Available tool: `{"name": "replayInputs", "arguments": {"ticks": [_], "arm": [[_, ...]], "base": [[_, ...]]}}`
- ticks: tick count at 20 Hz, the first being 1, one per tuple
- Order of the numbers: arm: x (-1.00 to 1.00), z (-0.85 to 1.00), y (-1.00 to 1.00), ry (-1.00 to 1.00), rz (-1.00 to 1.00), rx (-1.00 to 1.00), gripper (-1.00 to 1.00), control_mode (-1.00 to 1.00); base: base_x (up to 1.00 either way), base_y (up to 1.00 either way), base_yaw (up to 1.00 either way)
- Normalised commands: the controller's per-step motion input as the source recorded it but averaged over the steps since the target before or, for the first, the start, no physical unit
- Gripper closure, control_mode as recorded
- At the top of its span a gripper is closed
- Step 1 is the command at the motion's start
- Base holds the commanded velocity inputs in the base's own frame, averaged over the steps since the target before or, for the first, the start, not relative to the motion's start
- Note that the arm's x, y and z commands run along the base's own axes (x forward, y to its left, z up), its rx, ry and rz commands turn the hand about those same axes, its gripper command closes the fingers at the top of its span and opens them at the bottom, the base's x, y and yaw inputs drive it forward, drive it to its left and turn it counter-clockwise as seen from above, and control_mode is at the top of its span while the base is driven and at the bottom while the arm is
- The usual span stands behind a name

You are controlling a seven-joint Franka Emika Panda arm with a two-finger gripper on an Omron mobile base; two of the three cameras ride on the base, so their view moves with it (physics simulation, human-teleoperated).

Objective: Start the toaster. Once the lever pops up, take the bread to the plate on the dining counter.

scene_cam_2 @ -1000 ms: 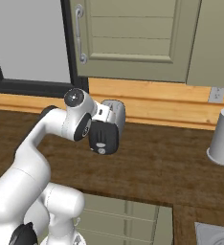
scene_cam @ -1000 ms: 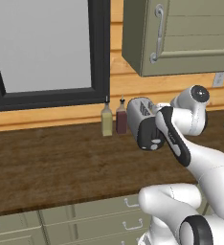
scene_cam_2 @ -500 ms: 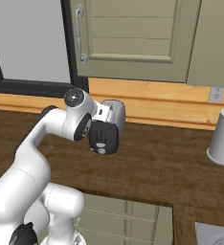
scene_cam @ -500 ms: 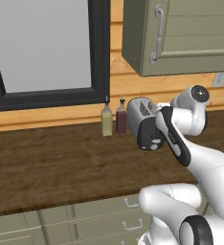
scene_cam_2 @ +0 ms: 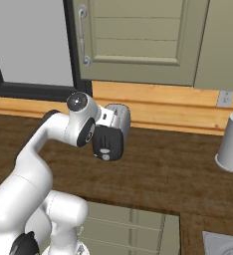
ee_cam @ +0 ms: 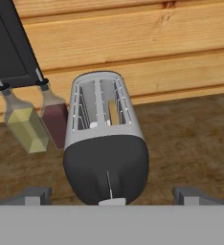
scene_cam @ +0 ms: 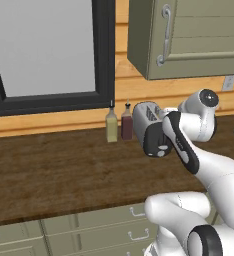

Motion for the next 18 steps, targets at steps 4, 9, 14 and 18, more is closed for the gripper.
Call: {"name": "replayInputs", "arguments": {"ticks": [4,9,14,18], "arm": [[0.0,0.0,0.0,0.0,0.0,0.0,-1.0,-1.0],[0.0,0.0,0.0,0.0,0.0,0.0,-1.0,-1.0],[0.0,0.0,0.0,0.0,0.0,0.0,-1.0,-1.0],[0.0,0.0,0.0,0.0,0.0,0.0,-1.0,-1.0]], "base": [[0.0,0.0,0.0],[0.0,0.0,0.0],[0.0,0.0,0.0],[0.0,0.0,0.0]]}}
